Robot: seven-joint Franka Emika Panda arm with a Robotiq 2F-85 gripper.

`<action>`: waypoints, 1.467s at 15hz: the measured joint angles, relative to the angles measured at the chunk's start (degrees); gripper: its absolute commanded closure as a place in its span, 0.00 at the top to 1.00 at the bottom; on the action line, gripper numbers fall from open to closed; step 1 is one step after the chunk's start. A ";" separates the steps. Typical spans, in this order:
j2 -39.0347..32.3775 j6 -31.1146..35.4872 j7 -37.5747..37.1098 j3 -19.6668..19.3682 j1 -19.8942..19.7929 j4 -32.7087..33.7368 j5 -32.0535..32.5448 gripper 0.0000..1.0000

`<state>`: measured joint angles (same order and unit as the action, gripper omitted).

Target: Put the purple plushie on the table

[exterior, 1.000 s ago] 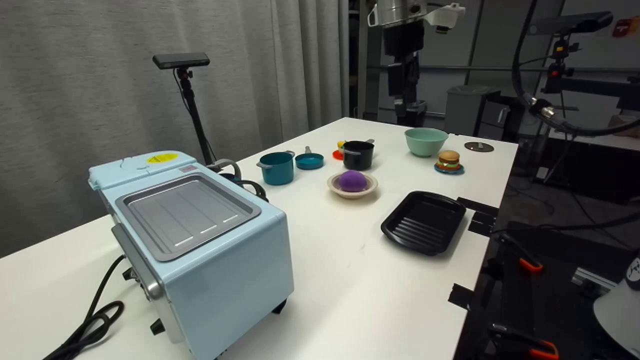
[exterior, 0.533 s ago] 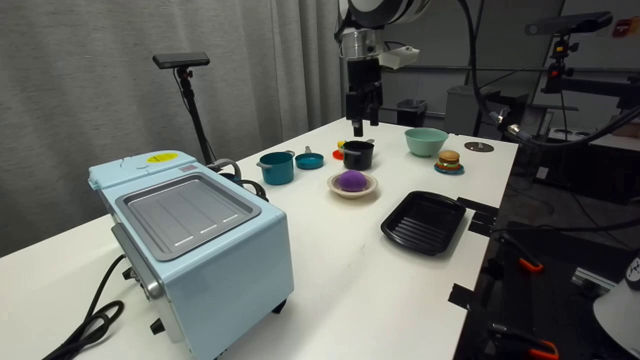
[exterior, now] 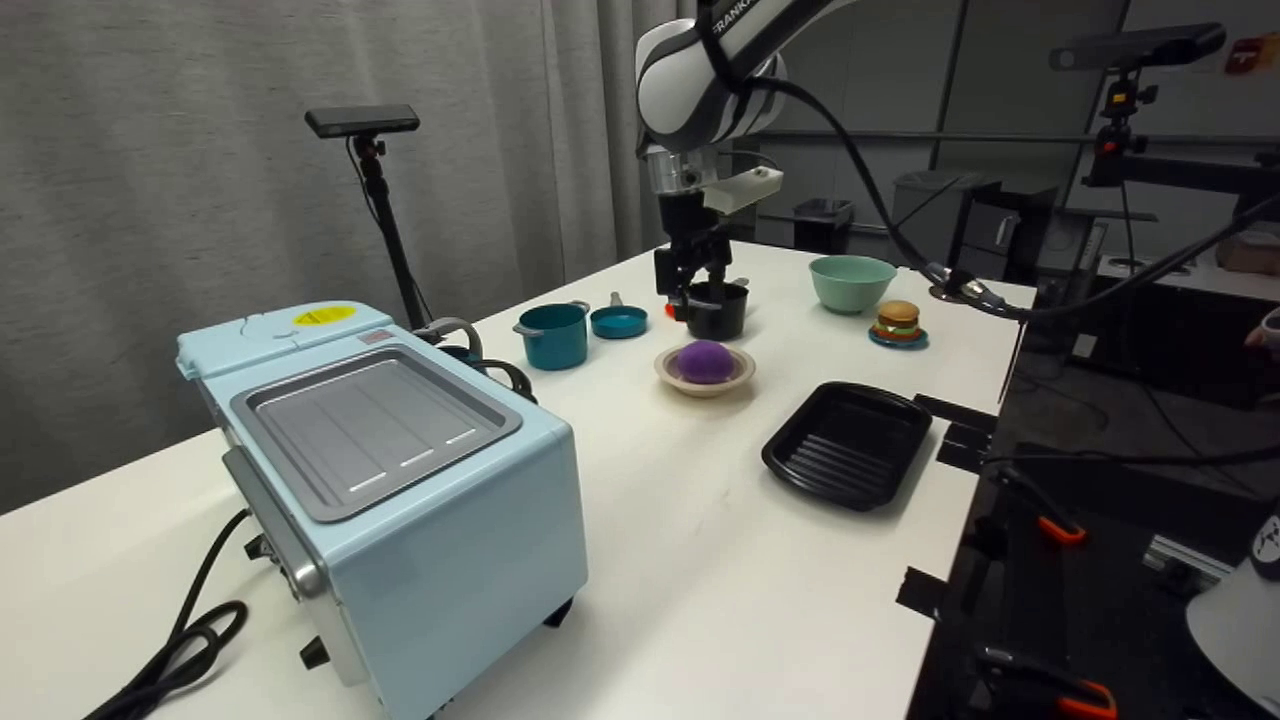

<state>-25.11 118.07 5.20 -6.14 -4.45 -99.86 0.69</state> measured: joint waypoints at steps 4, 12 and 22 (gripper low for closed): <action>-7.26 -0.18 -2.12 0.00 -0.97 5.64 0.00 1.00; -17.26 -1.72 -5.71 -1.72 -2.18 12.70 1.20 1.00; -22.66 -5.05 -7.49 -3.17 -3.90 17.73 3.74 0.45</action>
<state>-47.77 113.02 -2.29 -9.31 -8.36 -82.14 4.42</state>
